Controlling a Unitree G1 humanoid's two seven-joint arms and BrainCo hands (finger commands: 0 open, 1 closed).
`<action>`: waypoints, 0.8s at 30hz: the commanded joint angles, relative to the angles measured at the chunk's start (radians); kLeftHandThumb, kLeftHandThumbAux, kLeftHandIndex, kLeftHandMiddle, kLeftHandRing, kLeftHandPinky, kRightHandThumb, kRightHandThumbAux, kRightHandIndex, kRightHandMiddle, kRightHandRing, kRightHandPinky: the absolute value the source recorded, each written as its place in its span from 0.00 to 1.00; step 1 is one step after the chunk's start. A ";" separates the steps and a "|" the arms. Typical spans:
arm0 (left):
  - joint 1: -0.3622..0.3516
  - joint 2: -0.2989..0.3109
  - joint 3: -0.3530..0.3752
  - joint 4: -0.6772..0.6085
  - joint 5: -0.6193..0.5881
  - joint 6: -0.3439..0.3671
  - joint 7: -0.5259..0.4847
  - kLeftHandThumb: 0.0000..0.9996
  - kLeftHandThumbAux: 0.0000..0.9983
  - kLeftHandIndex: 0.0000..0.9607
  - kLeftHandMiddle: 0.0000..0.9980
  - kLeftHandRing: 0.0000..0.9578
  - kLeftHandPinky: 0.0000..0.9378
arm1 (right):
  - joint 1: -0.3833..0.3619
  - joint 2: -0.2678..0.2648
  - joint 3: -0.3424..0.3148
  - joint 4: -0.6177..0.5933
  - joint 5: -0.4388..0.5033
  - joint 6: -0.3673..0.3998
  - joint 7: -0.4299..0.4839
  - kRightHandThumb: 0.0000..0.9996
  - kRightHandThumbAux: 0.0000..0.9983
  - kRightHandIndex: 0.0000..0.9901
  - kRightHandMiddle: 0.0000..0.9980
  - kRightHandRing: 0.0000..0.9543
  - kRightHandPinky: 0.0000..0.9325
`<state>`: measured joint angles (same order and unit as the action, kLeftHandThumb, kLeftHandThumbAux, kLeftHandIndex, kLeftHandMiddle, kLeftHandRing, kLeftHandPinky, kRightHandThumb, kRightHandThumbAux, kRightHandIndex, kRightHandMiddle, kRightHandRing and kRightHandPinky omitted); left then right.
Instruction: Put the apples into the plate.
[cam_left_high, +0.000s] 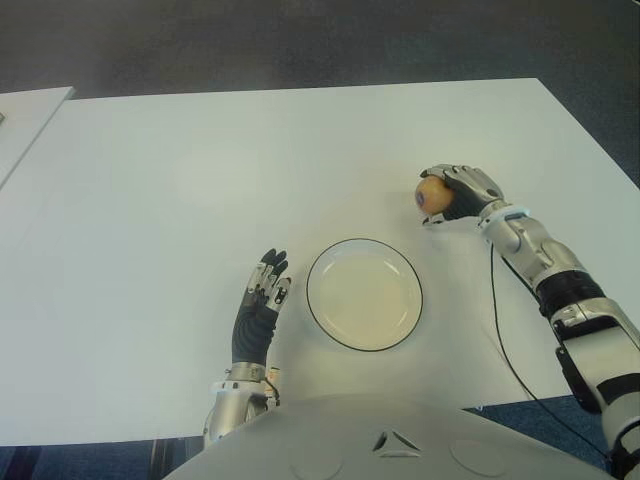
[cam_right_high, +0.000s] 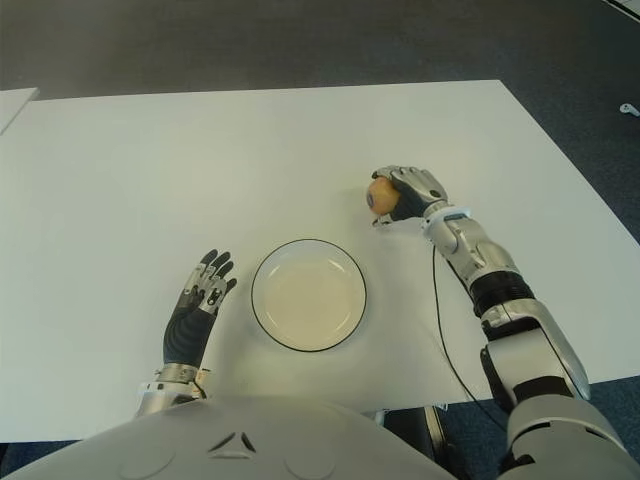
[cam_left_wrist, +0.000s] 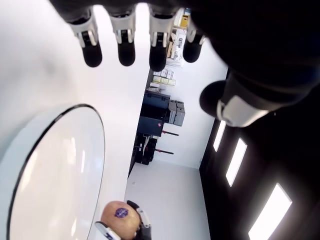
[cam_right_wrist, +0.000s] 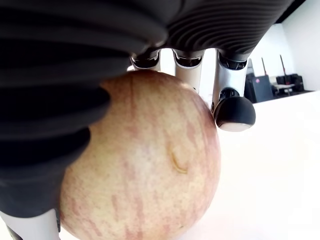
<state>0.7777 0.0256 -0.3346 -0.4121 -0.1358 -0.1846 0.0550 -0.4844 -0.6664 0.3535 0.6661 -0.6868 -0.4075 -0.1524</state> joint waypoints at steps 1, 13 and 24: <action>0.003 -0.034 -0.035 0.001 0.007 0.006 0.004 0.25 0.51 0.08 0.11 0.10 0.14 | 0.025 -0.036 -0.055 -0.120 0.043 0.010 0.050 0.65 0.76 0.84 0.89 0.91 0.93; -0.001 -0.034 -0.029 0.005 -0.006 0.007 0.000 0.26 0.52 0.11 0.12 0.11 0.15 | 0.097 -0.056 -0.141 -0.351 0.086 0.059 0.169 0.67 0.75 0.85 0.90 0.93 0.94; -0.008 -0.037 -0.026 0.013 -0.013 -0.002 -0.005 0.27 0.54 0.12 0.13 0.11 0.15 | 0.121 -0.076 -0.170 -0.431 0.077 0.042 0.208 0.68 0.75 0.85 0.91 0.94 0.94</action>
<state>0.7753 0.0257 -0.3344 -0.4109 -0.1394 -0.1853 0.0548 -0.3710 -0.7296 0.2006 0.2556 -0.6152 -0.3570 0.0457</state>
